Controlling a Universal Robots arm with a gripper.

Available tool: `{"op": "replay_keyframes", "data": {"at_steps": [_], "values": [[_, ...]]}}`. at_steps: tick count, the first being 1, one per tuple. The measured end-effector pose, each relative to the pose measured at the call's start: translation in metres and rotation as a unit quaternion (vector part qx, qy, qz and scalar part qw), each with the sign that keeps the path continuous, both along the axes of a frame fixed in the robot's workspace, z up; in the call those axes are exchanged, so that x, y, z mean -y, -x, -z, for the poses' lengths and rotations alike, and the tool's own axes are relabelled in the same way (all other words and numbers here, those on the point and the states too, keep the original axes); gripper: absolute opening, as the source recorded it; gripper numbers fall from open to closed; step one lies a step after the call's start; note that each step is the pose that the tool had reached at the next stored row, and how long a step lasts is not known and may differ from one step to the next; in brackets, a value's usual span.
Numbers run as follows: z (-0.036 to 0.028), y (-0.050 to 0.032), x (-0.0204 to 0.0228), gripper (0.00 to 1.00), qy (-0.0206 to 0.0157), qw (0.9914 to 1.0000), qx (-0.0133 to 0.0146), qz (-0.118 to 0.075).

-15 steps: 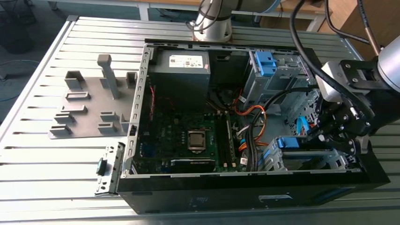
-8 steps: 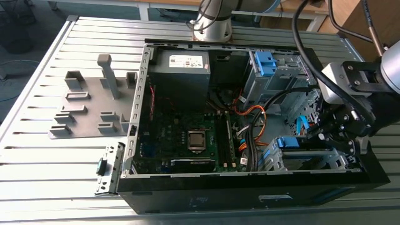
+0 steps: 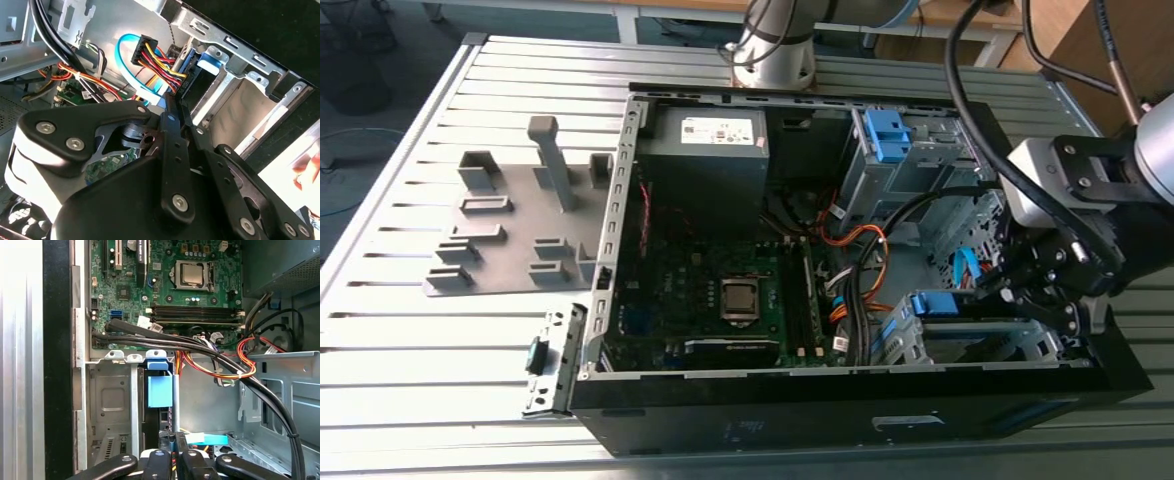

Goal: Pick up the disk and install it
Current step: 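Insert the second disk wire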

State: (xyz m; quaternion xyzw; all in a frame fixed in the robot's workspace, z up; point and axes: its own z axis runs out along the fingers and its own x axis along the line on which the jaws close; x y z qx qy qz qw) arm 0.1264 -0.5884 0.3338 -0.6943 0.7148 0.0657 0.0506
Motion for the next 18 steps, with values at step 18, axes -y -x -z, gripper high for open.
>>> {"op": "replay_keyframes", "data": {"at_steps": [18], "values": [[0.0001, -0.0001, 0.0009, 0.16, -0.0022, 1.00000, 0.0000, 0.000]]}}
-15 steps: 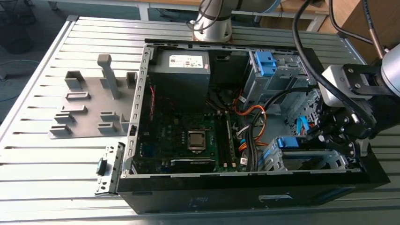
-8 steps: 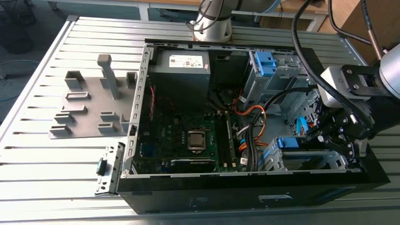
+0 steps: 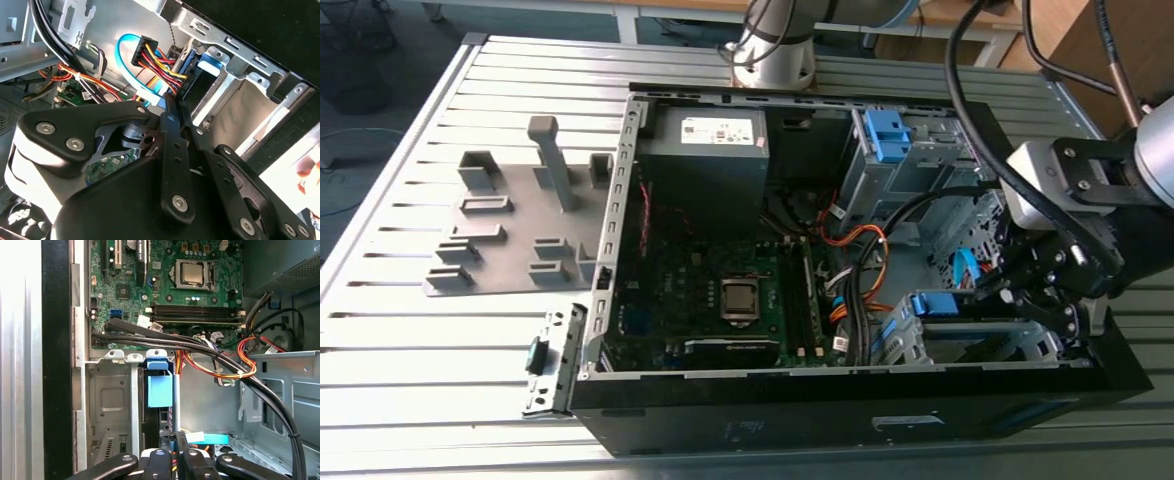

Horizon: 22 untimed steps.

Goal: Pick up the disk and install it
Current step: 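Insert the second disk wire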

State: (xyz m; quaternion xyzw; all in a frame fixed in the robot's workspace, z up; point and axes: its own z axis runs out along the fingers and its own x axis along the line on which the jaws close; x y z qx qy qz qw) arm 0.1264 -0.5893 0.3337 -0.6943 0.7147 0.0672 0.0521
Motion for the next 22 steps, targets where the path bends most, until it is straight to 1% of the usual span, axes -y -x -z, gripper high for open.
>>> {"op": "replay_keyframes", "data": {"at_steps": [2, 7, 9, 22], "values": [[-0.0027, 0.0000, 0.0000, 0.16, -0.0003, 1.00000, 0.0000, 0.000], [-0.0026, 0.0000, 0.0006, 0.16, -0.0072, 0.99997, 0.0000, 0.000], [-0.0021, 0.0000, 0.0010, 0.16, -0.0088, 0.99996, 0.0000, 0.000], [0.0028, 0.0000, 0.0017, 0.16, -0.0118, 0.99993, 0.0000, 0.000]]}}
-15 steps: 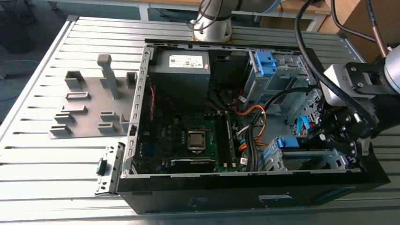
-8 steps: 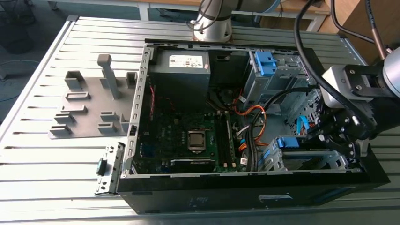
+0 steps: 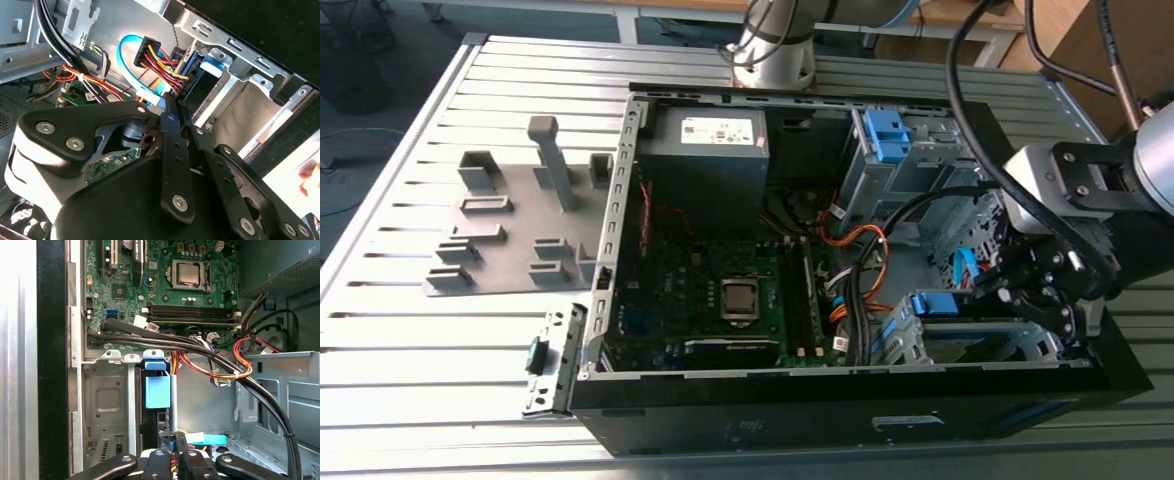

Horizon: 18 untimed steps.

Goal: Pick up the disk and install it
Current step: 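Insert the second disk wire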

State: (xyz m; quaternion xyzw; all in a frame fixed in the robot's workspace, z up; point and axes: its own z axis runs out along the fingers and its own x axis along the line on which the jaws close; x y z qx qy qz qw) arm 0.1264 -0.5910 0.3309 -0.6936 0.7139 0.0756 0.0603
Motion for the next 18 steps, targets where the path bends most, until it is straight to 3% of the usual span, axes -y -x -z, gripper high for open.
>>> {"op": "replay_keyframes", "data": {"at_steps": [14, 18], "values": [[0.0034, 0.0000, 0.0006, 0.16, 0.0010, 1.00000, 0.0000, 0.000], [0.0034, 0.0000, 0.0006, 0.23, 0.0013, 1.00000, 0.0000, 0.000]]}}
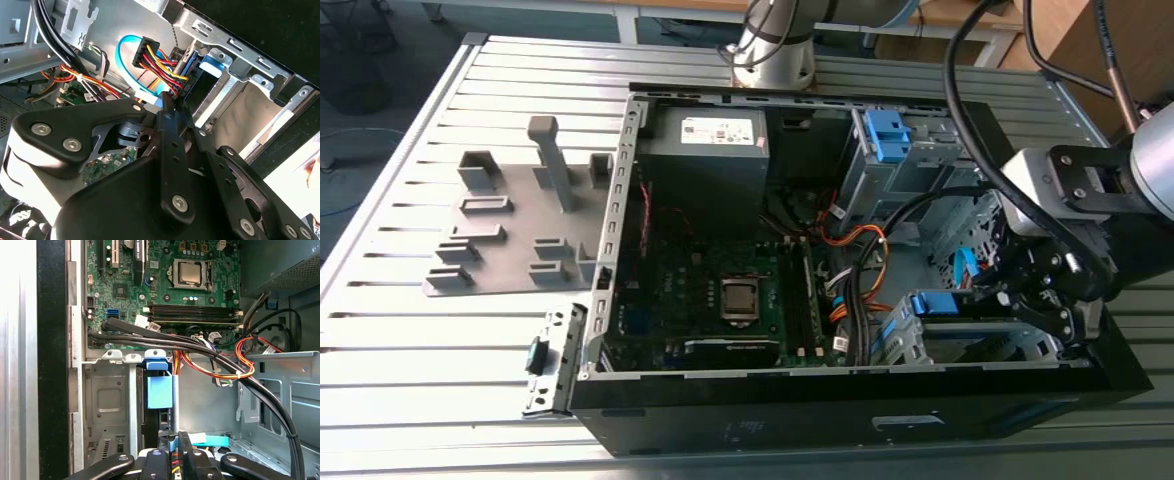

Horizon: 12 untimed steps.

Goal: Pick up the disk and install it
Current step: 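Insert the second disk wire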

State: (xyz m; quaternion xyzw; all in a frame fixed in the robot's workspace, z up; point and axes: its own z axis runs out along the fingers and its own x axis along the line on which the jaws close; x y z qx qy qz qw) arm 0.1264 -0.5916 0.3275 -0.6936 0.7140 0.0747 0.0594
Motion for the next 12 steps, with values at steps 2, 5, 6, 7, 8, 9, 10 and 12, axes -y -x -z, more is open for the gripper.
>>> {"op": "replay_keyframes", "data": {"at_steps": [2, 5, 6, 7, 8, 9, 10, 12], "values": [[0.0000, 0.0000, 0.0000, 0.23, 0.0001, 1.00000, 0.0000, 0.000], [-0.0056, -0.0001, -0.0001, 0.23, -0.0013, 1.00000, 0.0001, 0.000], [-0.0102, -0.0001, 0.0000, 0.23, -0.0002, 1.00000, 0.0000, 0.000], [-0.0140, -0.0001, -0.0001, 0.23, 0.0001, 1.00000, 0.0000, 0.000], [-0.0164, 0.0000, 0.0000, 0.23, -0.0001, 1.00000, 0.0000, 0.000], [-0.0182, 0.0000, 0.0000, 0.23, 0.0000, 1.00000, 0.0000, 0.000], [-0.0192, 0.0000, 0.0000, 0.23, 0.0000, 1.00000, 0.0000, 0.000], [-0.0196, 0.0000, 0.0000, 0.23, 0.0000, 1.00000, 0.0000, 0.000]]}}
